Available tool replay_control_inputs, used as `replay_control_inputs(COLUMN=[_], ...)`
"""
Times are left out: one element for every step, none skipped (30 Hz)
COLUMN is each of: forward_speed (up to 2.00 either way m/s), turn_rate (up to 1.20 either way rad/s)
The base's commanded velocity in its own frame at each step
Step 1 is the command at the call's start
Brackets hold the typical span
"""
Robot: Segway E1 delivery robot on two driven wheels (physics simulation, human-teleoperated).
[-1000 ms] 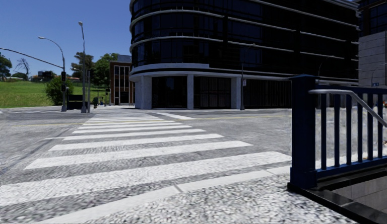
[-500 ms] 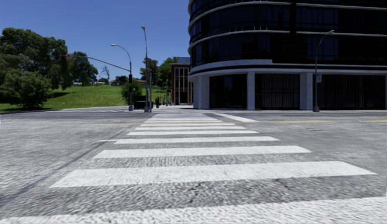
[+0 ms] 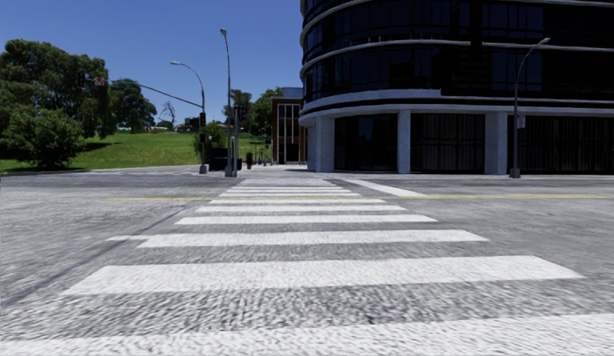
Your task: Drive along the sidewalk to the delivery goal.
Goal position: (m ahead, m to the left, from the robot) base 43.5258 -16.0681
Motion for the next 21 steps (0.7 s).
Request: replay_control_inputs(forward_speed=[2.00, 2.00, 2.00, 2.00, 2.00, 2.00, 2.00, 2.00, 2.00, 2.00, 2.00, 2.00, 2.00, 2.00, 2.00, 2.00, 2.00, 2.00, 2.00, 2.00, 2.00], turn_rate=[0.60, 0.60, 0.60, 0.13, 0.02, 0.00, 0.00, 0.00, 0.00, 0.00, 0.00, 0.00, 0.00, 0.00, 0.00, 0.00, 0.00, 0.00, 0.00, 0.00, 0.00])
